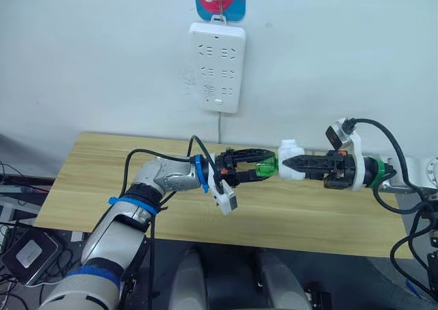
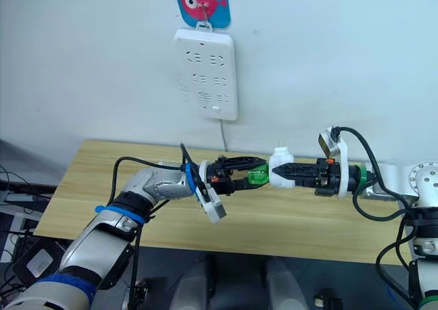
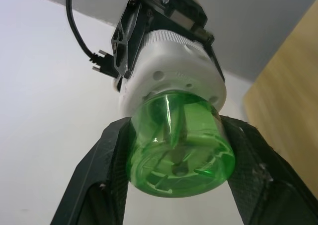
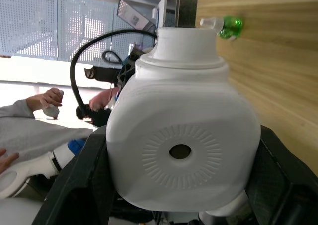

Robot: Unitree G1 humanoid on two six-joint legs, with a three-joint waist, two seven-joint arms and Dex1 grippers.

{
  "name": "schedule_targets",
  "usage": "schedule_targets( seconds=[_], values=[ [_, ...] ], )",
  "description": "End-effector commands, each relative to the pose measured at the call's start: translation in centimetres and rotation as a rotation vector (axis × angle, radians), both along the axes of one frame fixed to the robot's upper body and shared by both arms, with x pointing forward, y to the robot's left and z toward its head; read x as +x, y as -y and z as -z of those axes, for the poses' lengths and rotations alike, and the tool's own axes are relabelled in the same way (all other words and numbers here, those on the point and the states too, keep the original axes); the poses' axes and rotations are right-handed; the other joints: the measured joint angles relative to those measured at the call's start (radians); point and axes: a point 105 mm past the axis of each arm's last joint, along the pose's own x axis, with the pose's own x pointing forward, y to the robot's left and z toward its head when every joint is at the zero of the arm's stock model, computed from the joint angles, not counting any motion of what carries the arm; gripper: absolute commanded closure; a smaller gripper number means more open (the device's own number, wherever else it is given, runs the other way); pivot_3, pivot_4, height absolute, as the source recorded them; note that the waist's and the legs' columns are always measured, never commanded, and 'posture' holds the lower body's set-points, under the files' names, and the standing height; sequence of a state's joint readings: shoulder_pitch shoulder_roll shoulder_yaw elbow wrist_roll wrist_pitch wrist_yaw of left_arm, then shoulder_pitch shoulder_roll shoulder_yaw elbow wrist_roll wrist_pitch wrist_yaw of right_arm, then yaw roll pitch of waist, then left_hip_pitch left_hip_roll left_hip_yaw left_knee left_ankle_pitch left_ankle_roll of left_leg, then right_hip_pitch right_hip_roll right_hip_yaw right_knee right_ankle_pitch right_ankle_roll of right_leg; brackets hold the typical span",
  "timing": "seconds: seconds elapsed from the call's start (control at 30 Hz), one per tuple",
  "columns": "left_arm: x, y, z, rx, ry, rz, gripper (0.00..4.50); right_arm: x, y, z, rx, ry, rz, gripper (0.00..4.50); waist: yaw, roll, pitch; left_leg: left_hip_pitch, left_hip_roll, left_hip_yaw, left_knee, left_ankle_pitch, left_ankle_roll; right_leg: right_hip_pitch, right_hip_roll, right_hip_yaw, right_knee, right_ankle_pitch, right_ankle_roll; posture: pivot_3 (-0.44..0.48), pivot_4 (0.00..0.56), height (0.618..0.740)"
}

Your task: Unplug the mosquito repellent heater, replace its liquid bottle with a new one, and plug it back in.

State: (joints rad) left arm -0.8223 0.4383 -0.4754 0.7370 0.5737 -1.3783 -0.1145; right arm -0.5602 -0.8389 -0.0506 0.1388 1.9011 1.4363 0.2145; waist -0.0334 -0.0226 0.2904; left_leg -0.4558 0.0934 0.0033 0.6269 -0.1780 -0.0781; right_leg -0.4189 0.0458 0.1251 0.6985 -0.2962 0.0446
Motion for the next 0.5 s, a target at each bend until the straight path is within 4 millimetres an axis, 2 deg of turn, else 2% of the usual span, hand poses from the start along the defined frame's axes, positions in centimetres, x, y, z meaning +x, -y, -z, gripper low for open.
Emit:
schedule_targets(
  seconds=[0.03,0.1,0.17,0.23,0.27,0.33,0.4,0.47,0.5],
  values=[
    [-2.9,1.2,-1.4,0.010,-0.381,0.131,2.23,-1.1,0.3,-0.9,-0.029,0.061,-0.052,1.51,-0.005,0.000,0.000,0.000,0.000,0.000,0.000,0.000,0.000,0.000,0.000,0.000,0.000,0.000,0.000,-0.056,0.288,0.740],
    [-4.5,1.4,-3.3,0.042,-0.705,0.239,2.23,-1.5,0.4,-0.8,-0.056,0.072,-0.077,1.51,-0.012,0.001,0.001,-0.001,0.001,-0.001,-0.001,0.000,0.000,-0.001,0.000,-0.001,0.001,0.000,0.000,-0.070,0.296,0.740],
    [-3.8,1.1,-5.8,-0.029,-1.118,0.278,2.23,-1.6,0.4,-0.8,-0.061,0.084,-0.088,1.51,-0.015,0.003,0.002,-0.001,0.003,-0.003,0.000,0.000,0.000,-0.001,0.000,-0.003,0.003,-0.001,-0.001,-0.075,0.295,0.740],
    [-3.3,0.9,-7.0,-0.059,-1.379,0.311,2.23,-1.5,0.4,-0.9,-0.059,0.094,-0.091,1.51,-0.014,0.003,0.002,0.001,0.002,-0.007,0.002,0.000,0.000,0.000,0.001,-0.005,0.008,-0.002,-0.003,-0.071,0.297,0.740],
    [-3.1,0.8,-7.4,-0.066,-1.452,0.319,2.23,-1.5,0.4,-0.9,-0.058,0.098,-0.092,1.51,-0.015,0.003,0.002,0.002,0.001,-0.007,0.002,0.000,0.000,0.000,0.002,-0.005,0.009,-0.005,0.002,-0.063,0.297,0.740],
    [-2.0,0.2,-7.7,-0.094,-1.752,0.380,2.23,-1.4,0.3,-1.0,-0.058,0.104,-0.098,1.51,-0.021,0.002,0.002,0.003,0.001,-0.007,0.003,0.001,0.001,0.001,0.002,-0.005,0.009,-0.005,0.002,-0.057,0.298,0.740],
    [-0.5,-0.8,-7.1,-0.150,-2.125,0.495,2.23,-1.3,0.2,-0.9,-0.066,0.112,-0.104,1.51,-0.025,0.002,0.002,0.003,0.000,-0.007,0.004,0.001,0.002,0.001,0.002,-0.004,0.009,-0.005,0.003,-0.050,0.297,0.740],
    [0.5,-1.4,-6.0,-0.189,-2.320,0.553,2.23,-0.9,0.2,-0.8,-0.078,0.119,-0.096,1.51,-0.027,0.002,0.003,0.004,0.000,-0.007,0.005,0.002,0.003,0.001,0.002,-0.004,0.011,-0.005,0.003,-0.049,0.297,0.740],
    [0.8,-1.5,-5.6,-0.196,-2.357,0.547,2.23,-0.8,0.2,-0.7,-0.081,0.121,-0.094,1.51,-0.027,0.002,0.003,0.004,0.000,-0.007,0.005,0.002,0.004,0.000,0.002,-0.003,0.011,-0.005,0.003,-0.049,0.297,0.740]
  ],
)
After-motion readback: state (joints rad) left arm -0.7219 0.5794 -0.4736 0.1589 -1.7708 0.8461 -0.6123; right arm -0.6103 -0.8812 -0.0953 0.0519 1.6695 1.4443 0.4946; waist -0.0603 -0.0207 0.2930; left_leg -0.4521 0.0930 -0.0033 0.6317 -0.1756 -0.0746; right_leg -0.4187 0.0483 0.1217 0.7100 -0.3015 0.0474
